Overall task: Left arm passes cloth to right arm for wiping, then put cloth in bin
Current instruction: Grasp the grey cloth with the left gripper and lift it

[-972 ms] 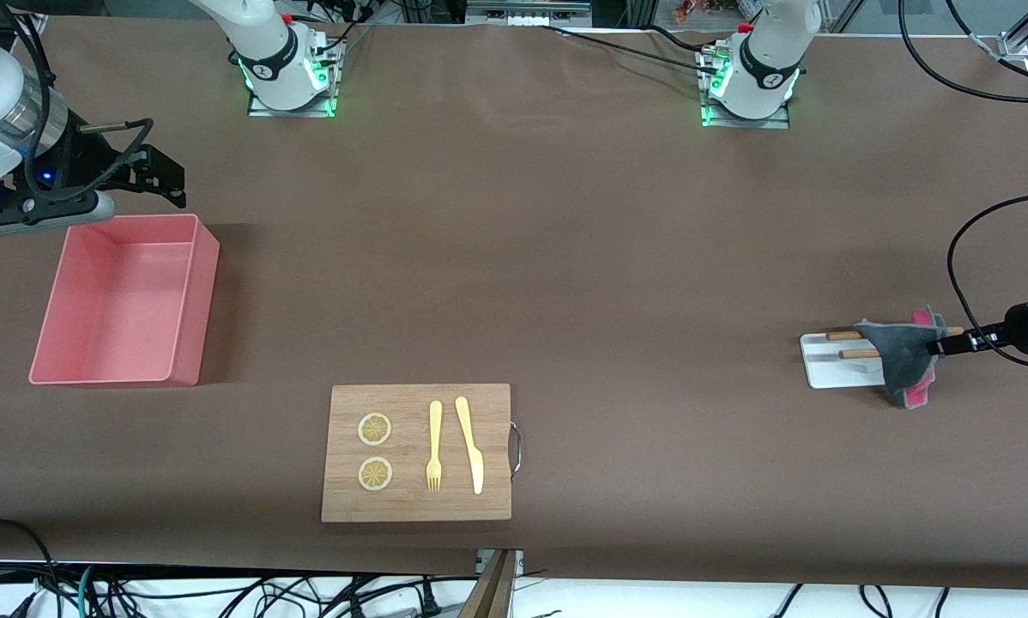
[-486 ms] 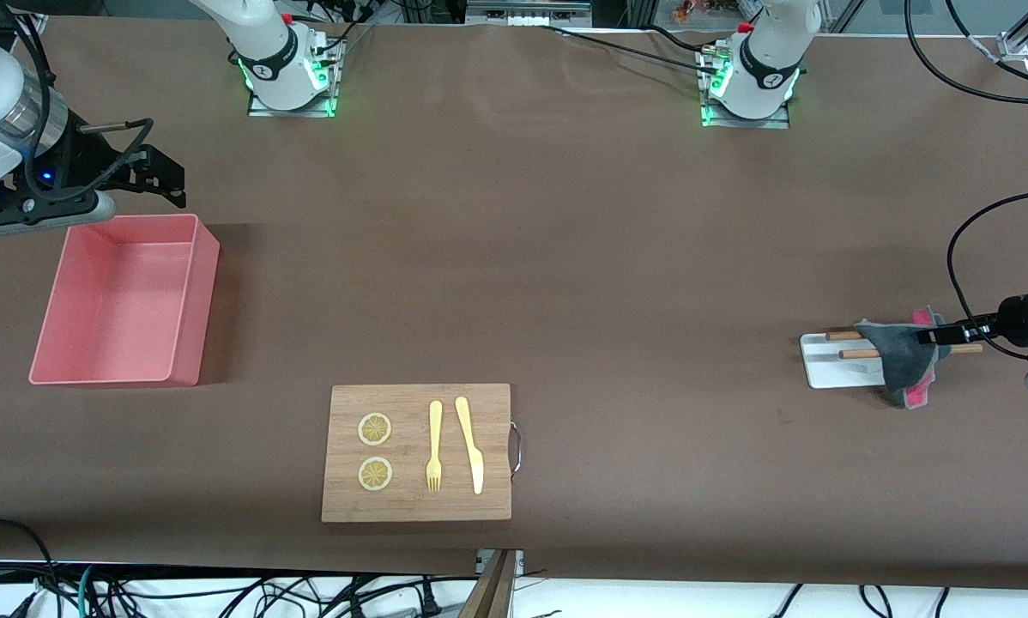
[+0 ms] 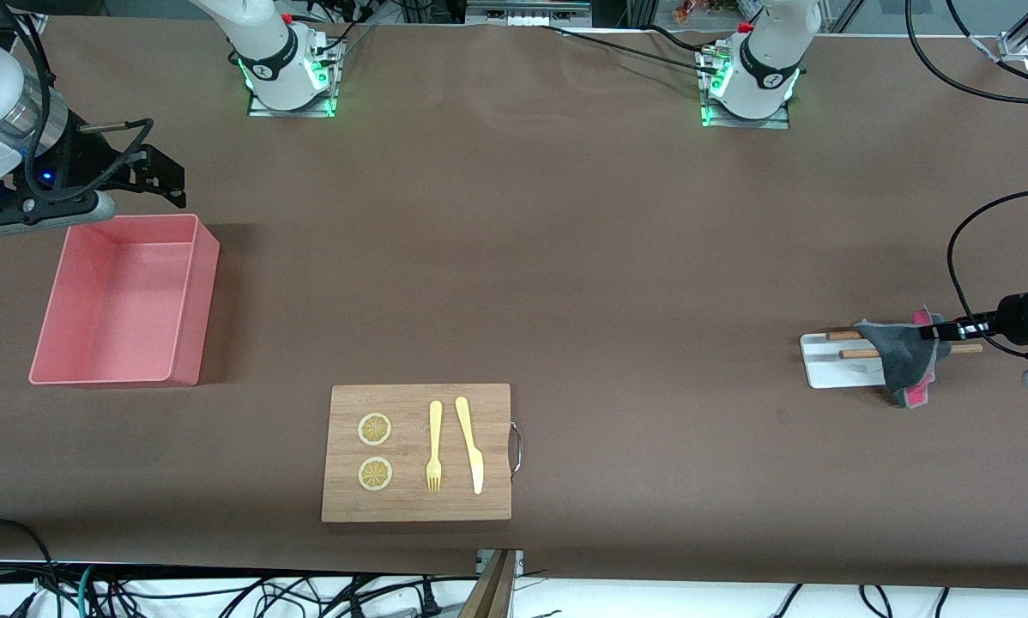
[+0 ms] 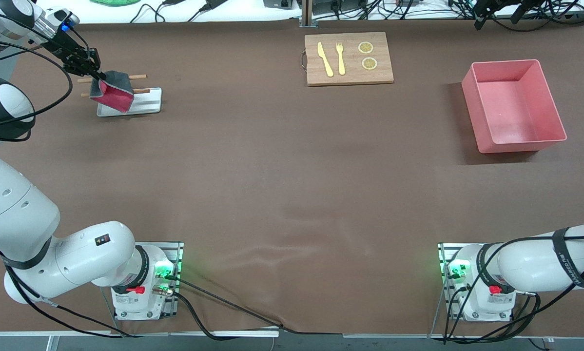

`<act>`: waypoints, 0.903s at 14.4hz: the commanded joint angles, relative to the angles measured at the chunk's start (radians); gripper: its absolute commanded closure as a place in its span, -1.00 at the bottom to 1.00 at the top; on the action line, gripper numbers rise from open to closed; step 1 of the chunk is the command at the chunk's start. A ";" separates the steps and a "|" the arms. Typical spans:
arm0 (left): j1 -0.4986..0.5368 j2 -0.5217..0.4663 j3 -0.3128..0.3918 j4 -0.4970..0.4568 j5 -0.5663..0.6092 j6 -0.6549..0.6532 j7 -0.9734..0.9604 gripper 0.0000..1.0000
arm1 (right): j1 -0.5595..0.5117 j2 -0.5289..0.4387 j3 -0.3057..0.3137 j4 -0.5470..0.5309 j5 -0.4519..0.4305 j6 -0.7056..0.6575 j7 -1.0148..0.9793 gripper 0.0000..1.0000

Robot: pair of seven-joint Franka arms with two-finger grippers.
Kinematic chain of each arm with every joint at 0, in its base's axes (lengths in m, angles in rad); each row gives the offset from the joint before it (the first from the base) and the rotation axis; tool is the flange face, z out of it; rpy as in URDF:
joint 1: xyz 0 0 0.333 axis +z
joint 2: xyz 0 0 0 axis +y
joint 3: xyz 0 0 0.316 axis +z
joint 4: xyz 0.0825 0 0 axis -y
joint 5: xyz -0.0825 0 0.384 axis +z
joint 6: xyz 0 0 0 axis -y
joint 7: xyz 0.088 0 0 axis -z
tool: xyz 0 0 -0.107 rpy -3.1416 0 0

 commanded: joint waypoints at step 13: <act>-0.073 -0.198 -0.081 0.050 -0.007 -0.136 -0.011 1.00 | -0.004 0.008 0.001 0.020 -0.002 -0.007 -0.006 -1.00</act>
